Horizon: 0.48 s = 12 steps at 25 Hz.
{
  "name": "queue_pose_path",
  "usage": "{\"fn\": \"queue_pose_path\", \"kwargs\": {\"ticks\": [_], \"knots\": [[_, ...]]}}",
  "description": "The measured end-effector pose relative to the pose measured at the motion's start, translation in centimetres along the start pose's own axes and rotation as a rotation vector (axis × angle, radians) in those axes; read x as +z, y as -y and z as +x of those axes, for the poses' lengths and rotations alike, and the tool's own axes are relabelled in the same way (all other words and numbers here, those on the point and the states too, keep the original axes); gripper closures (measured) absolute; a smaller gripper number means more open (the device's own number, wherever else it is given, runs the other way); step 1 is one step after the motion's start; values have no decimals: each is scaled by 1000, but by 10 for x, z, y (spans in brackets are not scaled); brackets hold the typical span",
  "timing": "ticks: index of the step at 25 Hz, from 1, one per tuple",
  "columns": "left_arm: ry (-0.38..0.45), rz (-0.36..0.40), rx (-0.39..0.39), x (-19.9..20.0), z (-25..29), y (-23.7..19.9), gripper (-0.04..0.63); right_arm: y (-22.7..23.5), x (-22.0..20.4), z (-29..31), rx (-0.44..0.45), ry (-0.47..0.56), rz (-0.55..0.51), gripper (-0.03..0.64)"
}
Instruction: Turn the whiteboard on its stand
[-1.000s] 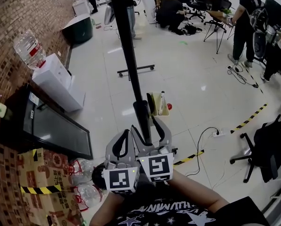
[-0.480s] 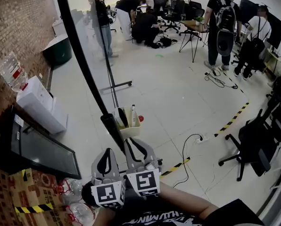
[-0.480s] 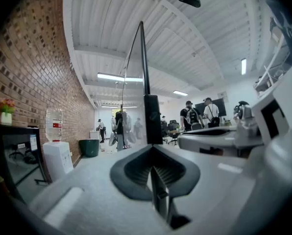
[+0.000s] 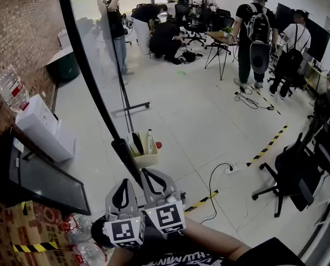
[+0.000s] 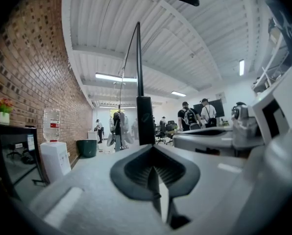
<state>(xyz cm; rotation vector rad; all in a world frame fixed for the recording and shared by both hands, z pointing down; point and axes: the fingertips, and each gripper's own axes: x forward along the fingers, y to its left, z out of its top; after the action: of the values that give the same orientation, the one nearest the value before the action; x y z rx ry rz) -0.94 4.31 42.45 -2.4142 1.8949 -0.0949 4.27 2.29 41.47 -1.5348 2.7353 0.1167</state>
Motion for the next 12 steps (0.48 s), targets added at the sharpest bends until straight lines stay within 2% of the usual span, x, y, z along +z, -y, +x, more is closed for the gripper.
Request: {"fn": "queue_pose_path", "kwargs": {"ticks": [12], "knots": [[11,-4,-14,11,7,8,591,6,1,6,9,-12,-5,607]]}}
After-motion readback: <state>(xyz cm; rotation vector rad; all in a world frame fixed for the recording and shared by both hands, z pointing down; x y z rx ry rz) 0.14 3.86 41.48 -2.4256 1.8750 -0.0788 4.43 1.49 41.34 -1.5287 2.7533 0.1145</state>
